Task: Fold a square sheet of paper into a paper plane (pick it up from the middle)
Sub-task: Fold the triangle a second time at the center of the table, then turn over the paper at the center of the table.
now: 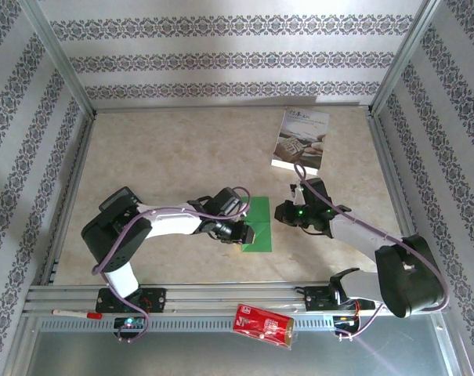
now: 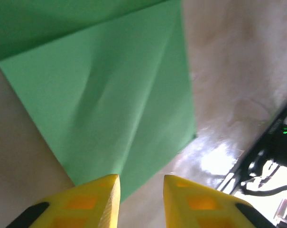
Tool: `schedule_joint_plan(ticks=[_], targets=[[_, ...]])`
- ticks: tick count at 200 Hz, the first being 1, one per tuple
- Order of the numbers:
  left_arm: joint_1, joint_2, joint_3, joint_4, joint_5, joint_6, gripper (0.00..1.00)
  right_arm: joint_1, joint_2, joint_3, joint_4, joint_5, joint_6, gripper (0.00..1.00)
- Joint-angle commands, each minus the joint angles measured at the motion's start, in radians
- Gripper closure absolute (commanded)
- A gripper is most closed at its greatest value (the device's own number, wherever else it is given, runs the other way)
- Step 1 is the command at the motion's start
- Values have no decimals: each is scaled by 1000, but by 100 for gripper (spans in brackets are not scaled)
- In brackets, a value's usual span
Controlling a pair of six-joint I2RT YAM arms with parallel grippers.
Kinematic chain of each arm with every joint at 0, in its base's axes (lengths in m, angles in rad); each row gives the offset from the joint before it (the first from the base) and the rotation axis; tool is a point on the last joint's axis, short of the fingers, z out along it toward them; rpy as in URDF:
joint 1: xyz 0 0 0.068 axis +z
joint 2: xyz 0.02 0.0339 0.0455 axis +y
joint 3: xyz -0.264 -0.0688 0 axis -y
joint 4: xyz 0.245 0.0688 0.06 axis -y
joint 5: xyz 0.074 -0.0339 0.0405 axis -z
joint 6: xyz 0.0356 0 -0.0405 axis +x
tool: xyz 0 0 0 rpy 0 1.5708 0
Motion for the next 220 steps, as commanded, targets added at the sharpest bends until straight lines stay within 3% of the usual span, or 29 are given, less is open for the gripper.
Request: schedule_joint_plan(ticks=[1, 29, 54, 94, 151, 220], targets=[[34, -114, -2, -22, -44, -35, 65, 55, -8, -27, -11, -40, 52, 90], [126, -191, -83, 2, -88, -89, 61, 139, 73, 10, 30, -73, 76, 88], [166, -169, -55, -66, -74, -54, 61, 170, 130, 24, 45, -60, 89, 88], [156, -98, -7, -89, -32, -17, 63, 141, 95, 10, -20, -43, 97, 87], [92, -29, 53, -92, -29, 19, 68, 187, -12, 59, -372, 82, 100, 78], [83, 59, 91, -2, 34, 15, 77, 268, -83, 8, -364, 128, 243, 71]])
